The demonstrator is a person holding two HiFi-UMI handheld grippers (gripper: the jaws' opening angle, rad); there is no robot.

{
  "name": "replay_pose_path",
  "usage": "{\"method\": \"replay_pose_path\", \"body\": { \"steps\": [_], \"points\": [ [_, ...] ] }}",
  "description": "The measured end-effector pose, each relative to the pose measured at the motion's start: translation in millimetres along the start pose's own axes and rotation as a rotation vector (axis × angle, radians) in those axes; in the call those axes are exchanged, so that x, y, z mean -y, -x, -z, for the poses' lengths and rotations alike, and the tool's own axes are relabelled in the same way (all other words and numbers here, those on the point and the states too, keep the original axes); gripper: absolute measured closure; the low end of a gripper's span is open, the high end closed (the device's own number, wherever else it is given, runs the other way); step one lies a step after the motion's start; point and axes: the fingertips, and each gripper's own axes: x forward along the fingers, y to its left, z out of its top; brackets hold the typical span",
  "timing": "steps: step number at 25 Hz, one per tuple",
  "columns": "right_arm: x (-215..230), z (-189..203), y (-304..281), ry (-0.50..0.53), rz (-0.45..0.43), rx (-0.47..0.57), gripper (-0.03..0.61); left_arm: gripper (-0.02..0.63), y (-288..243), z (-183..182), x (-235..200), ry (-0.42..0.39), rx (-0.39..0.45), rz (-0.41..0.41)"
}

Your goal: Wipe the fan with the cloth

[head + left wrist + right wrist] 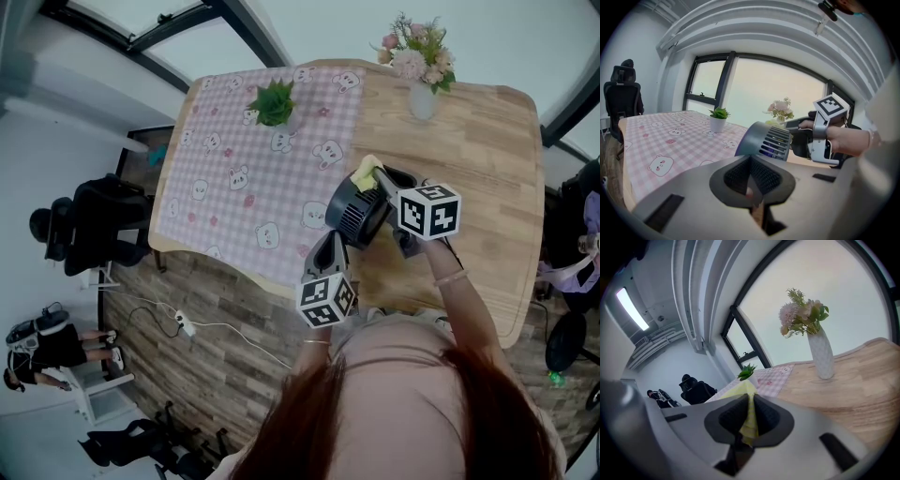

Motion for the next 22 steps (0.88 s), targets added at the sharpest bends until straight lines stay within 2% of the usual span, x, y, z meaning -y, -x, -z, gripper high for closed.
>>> {"method": "replay_pose_path", "body": {
  "steps": [11,22],
  "points": [
    [12,4,-3,-0.049,0.005,0.010,0.548,0.601,0,0,0,0.009,-0.004,0.010],
    [23,9,-3,-0.037,0.045,0.007,0.548,0.601,0,1,0,0.010,-0.021,0.024]
  ]
}}
